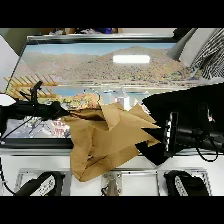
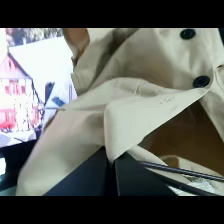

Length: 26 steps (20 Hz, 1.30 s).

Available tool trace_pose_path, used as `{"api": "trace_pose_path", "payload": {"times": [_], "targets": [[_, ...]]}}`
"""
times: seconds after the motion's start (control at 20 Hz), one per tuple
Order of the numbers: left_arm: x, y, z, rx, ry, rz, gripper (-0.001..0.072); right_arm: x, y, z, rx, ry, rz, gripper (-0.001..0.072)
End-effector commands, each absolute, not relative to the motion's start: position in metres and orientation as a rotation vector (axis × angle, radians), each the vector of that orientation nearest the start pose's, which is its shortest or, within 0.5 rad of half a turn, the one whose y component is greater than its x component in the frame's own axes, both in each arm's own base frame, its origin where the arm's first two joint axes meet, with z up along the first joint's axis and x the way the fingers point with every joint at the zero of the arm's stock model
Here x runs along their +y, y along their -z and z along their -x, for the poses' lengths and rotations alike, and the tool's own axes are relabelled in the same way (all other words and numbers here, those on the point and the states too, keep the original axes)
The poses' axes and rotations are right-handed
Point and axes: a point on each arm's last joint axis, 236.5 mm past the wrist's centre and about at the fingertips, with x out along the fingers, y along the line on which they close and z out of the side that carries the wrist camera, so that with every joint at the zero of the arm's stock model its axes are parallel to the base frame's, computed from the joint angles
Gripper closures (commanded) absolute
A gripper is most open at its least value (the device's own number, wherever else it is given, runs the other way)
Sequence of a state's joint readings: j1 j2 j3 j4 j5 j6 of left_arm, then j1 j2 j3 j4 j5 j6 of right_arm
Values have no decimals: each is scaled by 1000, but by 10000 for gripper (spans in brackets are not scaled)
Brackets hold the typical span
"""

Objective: Fold the clothes and pants, and hang the long-sleeved shirts on hangers.

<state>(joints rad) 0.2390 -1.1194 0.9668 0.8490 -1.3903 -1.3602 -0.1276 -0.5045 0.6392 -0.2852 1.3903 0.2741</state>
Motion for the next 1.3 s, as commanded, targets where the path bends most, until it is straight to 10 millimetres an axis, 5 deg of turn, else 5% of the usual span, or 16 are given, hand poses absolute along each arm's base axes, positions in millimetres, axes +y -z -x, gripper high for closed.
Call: {"api": "trace_pose_path", "payload": {"times": [0.0,0.2,0.6,0.8,1.05,1.25], "targets": [[-69,-67,-334,1292,413,553,694,201,-184,-187,311,-1228,81,700],[-64,-102,-356,1237,445,499,694,199,-165,-173,422,-1262,90,700],[-70,-154,-383,1187,528,387,694,206,-166,-134,479,-1419,60,701],[-115,-169,-385,1195,651,280,694,214,-193,-126,403,-1478,-36,701],[-143,-170,-395,1245,703,125,693,217,-221,-112,371,-1530,-39,701],[-183,-181,-396,1225,820,69,694,222,-278,-116,169,-1561,-170,701]]}}
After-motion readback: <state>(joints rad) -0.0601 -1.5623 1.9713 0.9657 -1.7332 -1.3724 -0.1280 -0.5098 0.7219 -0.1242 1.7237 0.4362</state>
